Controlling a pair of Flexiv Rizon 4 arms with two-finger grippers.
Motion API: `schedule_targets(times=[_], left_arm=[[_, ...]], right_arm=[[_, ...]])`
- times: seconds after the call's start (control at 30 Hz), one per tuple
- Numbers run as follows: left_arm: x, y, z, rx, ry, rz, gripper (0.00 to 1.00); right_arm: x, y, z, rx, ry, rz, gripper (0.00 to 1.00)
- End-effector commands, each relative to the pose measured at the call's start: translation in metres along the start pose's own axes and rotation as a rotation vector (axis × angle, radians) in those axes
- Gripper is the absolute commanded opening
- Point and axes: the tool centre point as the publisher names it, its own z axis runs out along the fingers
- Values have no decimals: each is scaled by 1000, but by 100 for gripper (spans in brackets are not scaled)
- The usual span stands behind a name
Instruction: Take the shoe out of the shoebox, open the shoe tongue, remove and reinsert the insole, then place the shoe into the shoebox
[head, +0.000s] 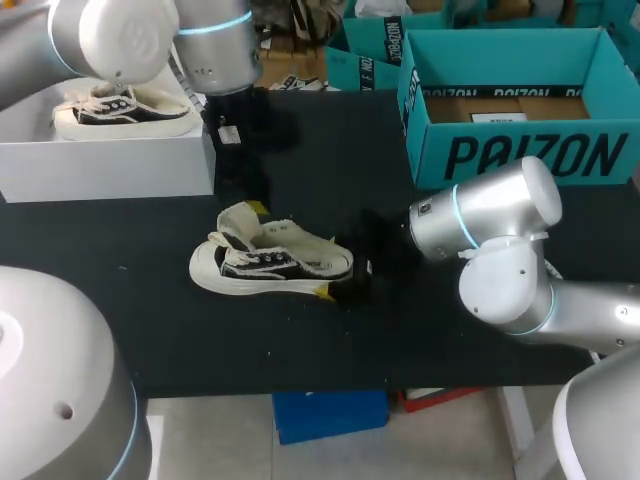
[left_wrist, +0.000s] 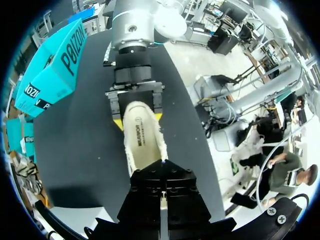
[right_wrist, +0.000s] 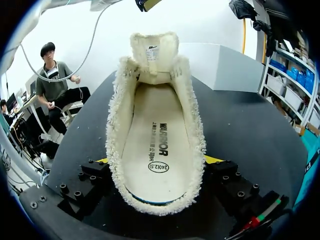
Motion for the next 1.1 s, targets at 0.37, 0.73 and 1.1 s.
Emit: schedule_targets(times=[0.37,0.73,1.1], left_arm=[[-25,-2,26,13,40,-51,0],[-25,-3,48,0,69,-65,0],[-23,-4,73,-1,104,-64,0]], right_arm=[[0,-1,2,1,-1,1,0],[0,-1,2,1,-1,1,0],[0,-1,2,1,-1,1,0]])
